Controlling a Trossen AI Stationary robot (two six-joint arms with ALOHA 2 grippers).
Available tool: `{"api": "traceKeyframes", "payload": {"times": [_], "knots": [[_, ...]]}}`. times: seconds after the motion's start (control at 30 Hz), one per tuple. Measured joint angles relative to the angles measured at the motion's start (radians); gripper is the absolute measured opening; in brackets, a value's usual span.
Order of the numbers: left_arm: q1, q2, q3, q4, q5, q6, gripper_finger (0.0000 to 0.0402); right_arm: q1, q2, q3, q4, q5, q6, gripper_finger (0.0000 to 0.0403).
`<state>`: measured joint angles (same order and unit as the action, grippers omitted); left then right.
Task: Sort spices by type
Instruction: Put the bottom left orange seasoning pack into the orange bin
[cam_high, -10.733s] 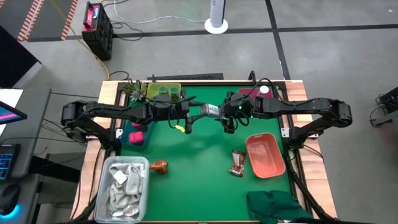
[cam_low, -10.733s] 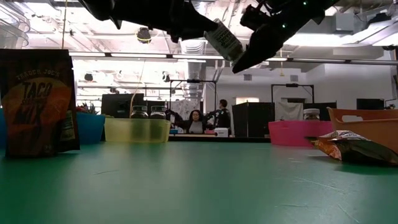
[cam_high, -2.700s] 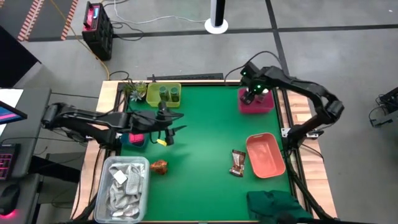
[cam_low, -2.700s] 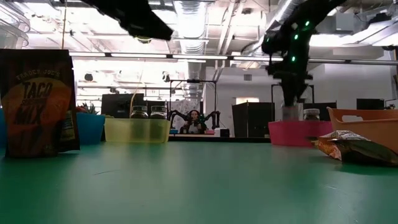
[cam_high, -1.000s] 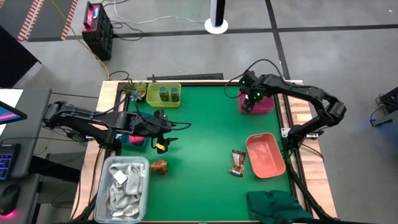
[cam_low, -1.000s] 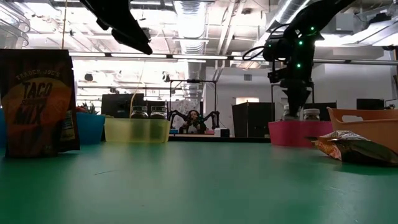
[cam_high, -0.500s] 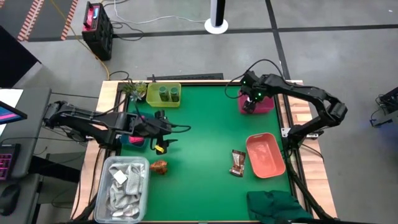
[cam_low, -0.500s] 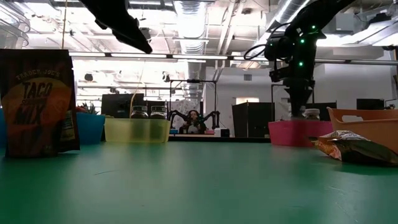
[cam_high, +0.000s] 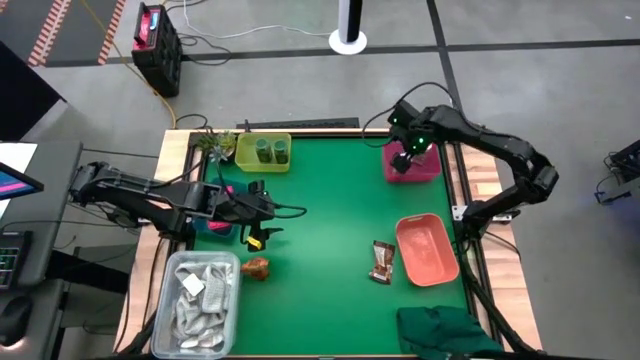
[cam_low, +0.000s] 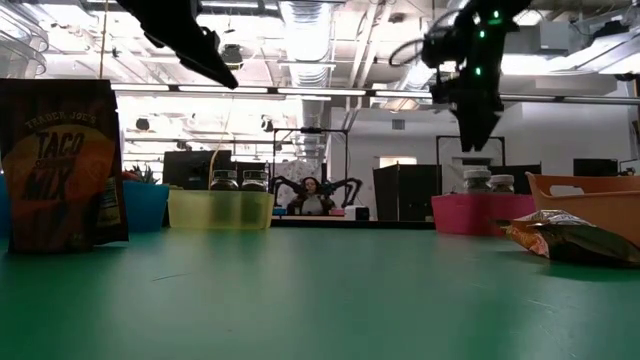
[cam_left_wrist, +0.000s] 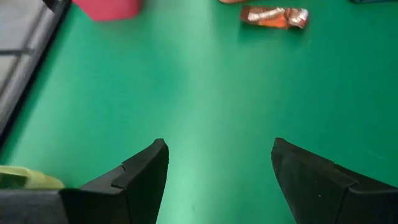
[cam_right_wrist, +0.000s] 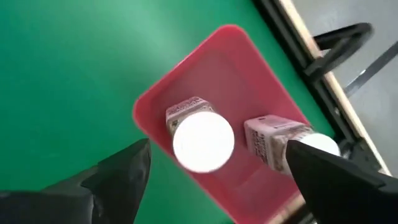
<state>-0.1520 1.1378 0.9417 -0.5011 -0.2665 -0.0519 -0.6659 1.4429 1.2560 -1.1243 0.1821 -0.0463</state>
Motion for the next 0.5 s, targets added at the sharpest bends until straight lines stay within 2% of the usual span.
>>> {"api": "traceKeyframes", "payload": {"times": [0.1, 0.2, 0.37, 0.5], "knots": [[0.0, 0.0, 0.0, -0.033, 0.02, -0.03, 0.0273, 0.074, -0.019, 0.024, -0.02, 0.0, -0.008, 0.0397], [0.0, 0.0, 0.0, -0.075, 0.051, -0.073, 0.0273, 0.195, -0.026, 0.025, -0.01, -0.002, -0.004, 0.0397], [0.0, 0.002, 0.0, -0.091, 0.156, -0.09, 0.0273, 0.406, -0.024, 0.025, 0.032, 0.0, 0.062, 0.0393], [-0.002, 0.002, 0.0, -0.086, 0.282, -0.116, 0.0273, 0.53, -0.024, 0.025, 0.1, 0.0, 0.105, 0.0382]]}}
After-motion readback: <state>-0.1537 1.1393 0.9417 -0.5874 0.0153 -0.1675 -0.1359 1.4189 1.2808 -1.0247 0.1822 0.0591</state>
